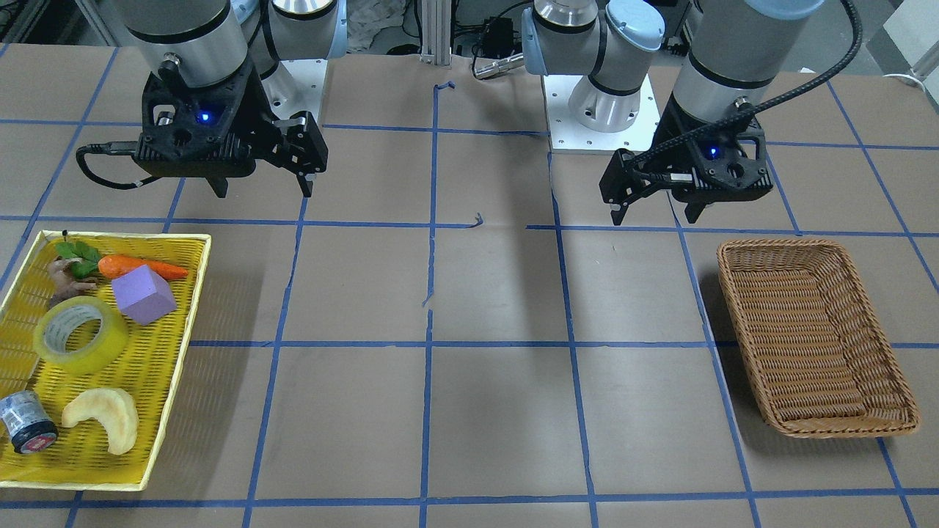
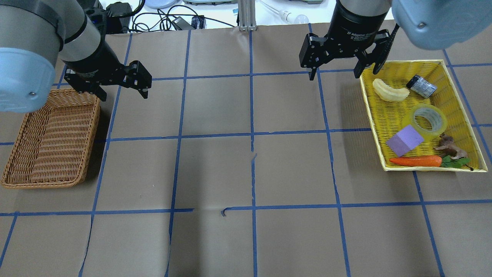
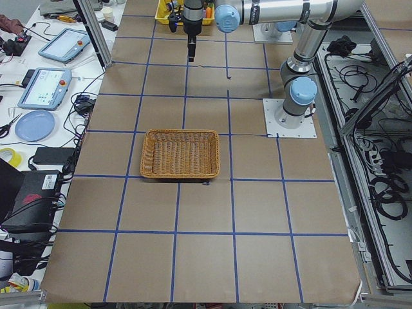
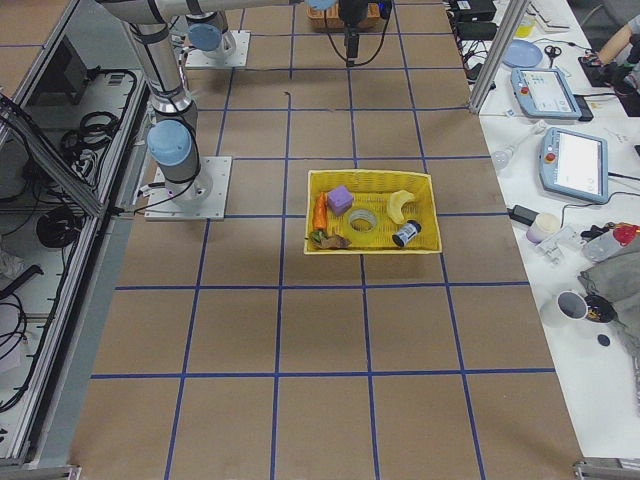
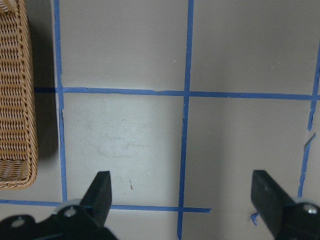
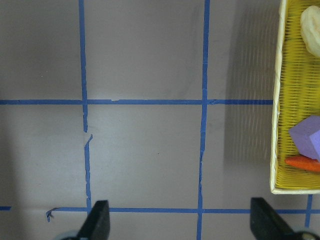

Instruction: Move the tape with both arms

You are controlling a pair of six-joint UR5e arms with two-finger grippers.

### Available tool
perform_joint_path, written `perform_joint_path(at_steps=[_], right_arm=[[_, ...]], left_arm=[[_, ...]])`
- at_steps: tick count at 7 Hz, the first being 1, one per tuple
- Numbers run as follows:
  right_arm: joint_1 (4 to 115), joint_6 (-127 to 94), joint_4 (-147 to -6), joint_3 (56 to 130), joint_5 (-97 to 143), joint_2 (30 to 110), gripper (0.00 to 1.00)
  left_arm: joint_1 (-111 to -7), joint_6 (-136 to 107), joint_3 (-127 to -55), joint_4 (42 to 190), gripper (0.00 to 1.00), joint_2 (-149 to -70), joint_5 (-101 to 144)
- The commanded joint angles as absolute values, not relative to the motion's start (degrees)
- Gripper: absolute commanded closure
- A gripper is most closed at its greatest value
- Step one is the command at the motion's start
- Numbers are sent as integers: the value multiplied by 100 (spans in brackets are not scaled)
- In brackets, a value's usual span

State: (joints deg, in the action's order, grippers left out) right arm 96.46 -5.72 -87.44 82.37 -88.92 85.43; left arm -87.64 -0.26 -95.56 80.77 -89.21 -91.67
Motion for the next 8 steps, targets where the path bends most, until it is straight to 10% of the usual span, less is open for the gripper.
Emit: perform_joint_path(at_steps=[1,8], right_arm=[[9642,-571,-8736,8235,-8903,8543,0],[8529,1347,-8745,8261,-8920,8438,0]], left_arm=[[-8763,-26,-9562,8077,0,-8921,-9185],[-8771,-26,-9580,8060,0,-8947,-9176]])
